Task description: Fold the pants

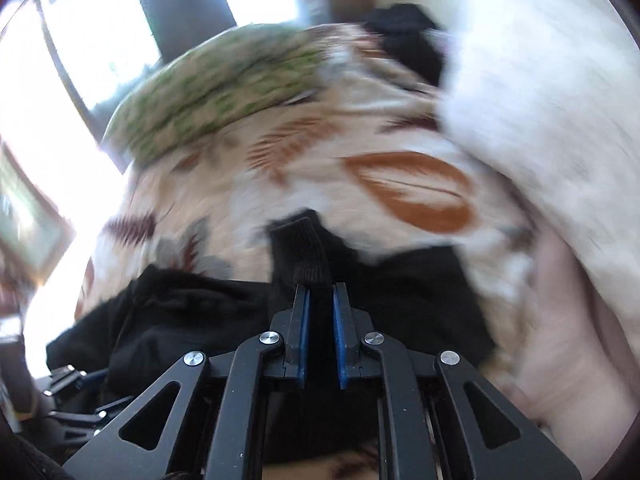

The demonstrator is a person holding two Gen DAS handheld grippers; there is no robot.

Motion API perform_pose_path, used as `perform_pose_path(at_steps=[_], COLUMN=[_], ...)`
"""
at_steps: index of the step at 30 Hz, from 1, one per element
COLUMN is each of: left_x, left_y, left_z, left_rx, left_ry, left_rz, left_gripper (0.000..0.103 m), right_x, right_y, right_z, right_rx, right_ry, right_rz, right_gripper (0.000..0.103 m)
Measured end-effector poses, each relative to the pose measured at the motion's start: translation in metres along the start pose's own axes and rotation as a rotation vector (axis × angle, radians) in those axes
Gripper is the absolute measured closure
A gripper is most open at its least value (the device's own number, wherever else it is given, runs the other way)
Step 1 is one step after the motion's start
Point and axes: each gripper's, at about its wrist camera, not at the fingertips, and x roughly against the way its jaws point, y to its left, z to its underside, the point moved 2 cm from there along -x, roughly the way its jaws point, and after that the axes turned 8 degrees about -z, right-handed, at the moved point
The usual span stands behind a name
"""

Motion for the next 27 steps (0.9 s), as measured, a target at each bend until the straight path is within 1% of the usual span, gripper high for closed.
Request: perform_pose_path(at_steps=[2,3,4,6,8,9,10,12,14,15,16,18,20,23,25,27], left_x=[0.000,0.000,0.000,0.000,0.002,0.003,0.006,0.015,0.026,0.030,0.033,0.032,0.025,0.008,-0.004,-0.013], left_y=[0.000,0.000,0.000,-0.001,-0.002,-0.002,-0.001,0.004,0.009,0.011,0.012,0.016,0.017,0.014,0.012,0.010], left_z=[0.000,-0.001,-0.001,-0.003,-0.004,-0.005,-0.007,-0.012,-0.021,-0.027,-0.034,-0.050,-0.065,-0.085,-0.096,-0.107], left_rx=[-0.001,0.000,-0.001,-0.007,-0.016,-0.015,-0.011,0.004,0.016,0.024,0.031,0.047,0.061,0.083,0.111,0.145], left_ry=[0.001,0.004,0.008,0.016,0.027,0.035,0.040,0.029,-0.003,-0.016,-0.023,-0.029,-0.023,0.003,0.023,0.033], left_rz=[-0.003,-0.003,-0.004,-0.010,-0.017,-0.016,-0.012,-0.002,0.016,0.025,0.029,0.021,0.013,0.013,0.026,0.036], left_gripper=[0.040,0.040,0.040,0.040,0.040,0.040,0.040,0.040,0.040,0.040,0.040,0.040,0.040,0.043,0.051,0.053], right_x=[0.011,0.011,0.007,-0.003,-0.006,-0.002,0.005,0.013,0.021,0.019,0.018,0.008,-0.007,-0.033,-0.041,-0.047], right_y=[-0.027,-0.042,-0.050,-0.076,-0.088,-0.088,-0.085,-0.080,-0.070,-0.068,-0.065,-0.059,-0.051,-0.042,-0.040,-0.041], right_z=[0.012,0.020,0.024,0.040,0.045,0.043,0.037,0.025,0.009,0.001,-0.007,-0.028,-0.040,-0.049,-0.048,-0.046], right_rx=[-0.053,-0.067,-0.083,-0.138,-0.174,-0.171,-0.156,-0.123,-0.073,-0.057,-0.044,-0.019,0.028,0.105,0.127,0.131], right_ry=[0.008,0.035,0.053,0.134,0.156,0.148,0.127,0.089,0.042,0.034,0.027,0.019,0.040,0.100,0.116,0.127], right_rz=[0.031,0.059,0.072,0.109,0.141,0.159,0.179,0.197,0.171,0.150,0.114,0.020,-0.008,-0.001,0.001,-0.005], right_gripper=[0.093,0.093,0.091,0.089,0.074,0.066,0.060,0.058,0.053,0.050,0.050,0.050,0.047,0.047,0.047,0.048])
